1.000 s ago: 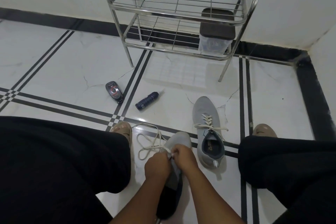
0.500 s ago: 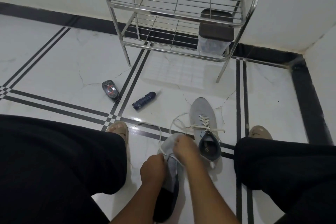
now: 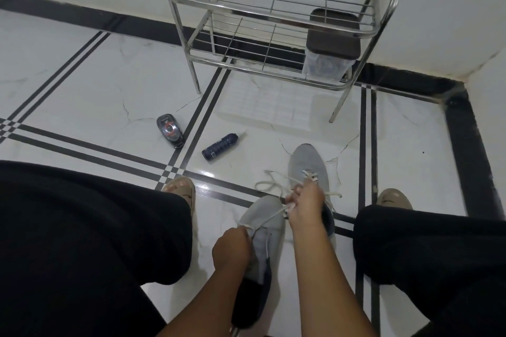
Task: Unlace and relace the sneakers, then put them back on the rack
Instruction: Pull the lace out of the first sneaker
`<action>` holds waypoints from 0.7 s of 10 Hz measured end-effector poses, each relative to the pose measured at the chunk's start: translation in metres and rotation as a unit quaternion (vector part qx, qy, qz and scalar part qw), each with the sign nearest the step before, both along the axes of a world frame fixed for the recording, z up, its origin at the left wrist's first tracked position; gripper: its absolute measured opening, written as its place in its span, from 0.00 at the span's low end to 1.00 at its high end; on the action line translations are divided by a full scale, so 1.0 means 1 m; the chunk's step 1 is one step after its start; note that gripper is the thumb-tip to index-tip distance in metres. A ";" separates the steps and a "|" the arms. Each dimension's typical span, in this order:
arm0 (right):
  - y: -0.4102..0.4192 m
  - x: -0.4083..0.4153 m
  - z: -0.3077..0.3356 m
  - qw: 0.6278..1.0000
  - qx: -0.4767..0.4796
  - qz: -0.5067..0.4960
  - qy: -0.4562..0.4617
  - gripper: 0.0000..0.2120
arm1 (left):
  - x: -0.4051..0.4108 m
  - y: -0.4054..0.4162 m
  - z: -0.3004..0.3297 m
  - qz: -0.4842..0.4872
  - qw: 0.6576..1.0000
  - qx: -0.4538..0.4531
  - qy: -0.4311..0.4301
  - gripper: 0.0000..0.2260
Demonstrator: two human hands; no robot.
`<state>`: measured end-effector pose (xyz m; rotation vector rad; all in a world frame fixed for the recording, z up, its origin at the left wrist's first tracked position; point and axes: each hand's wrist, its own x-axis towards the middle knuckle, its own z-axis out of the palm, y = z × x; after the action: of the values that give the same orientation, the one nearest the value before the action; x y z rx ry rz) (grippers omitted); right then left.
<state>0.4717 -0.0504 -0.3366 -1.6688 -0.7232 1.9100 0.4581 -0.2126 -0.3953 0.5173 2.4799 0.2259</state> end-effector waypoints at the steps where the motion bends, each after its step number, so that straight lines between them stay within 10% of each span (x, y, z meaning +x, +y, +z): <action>1: -0.016 0.004 -0.018 0.775 0.267 0.478 -0.315 0.09 | 0.001 0.000 0.003 0.007 1.000 -0.004 -0.008 0.07; 2: -0.049 0.018 -0.041 0.587 0.287 0.639 -0.406 0.12 | 0.000 0.000 0.004 0.034 0.999 0.013 -0.007 0.08; 4: -0.067 0.033 -0.058 0.549 0.309 0.667 -0.399 0.11 | 0.000 -0.001 0.004 0.039 0.999 0.017 0.001 0.11; 6: -0.038 0.011 -0.040 0.940 0.047 0.291 -0.169 0.14 | -0.002 -0.003 0.002 0.038 0.999 -0.009 0.009 0.10; 7: -0.040 0.008 -0.038 0.961 0.023 0.238 -0.136 0.13 | -0.004 0.003 0.005 0.017 1.000 0.012 0.011 0.11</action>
<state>0.4799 -0.0900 -0.3749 -1.8728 -1.3732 1.9625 0.4537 -0.2093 -0.3908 0.4903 2.5124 0.2641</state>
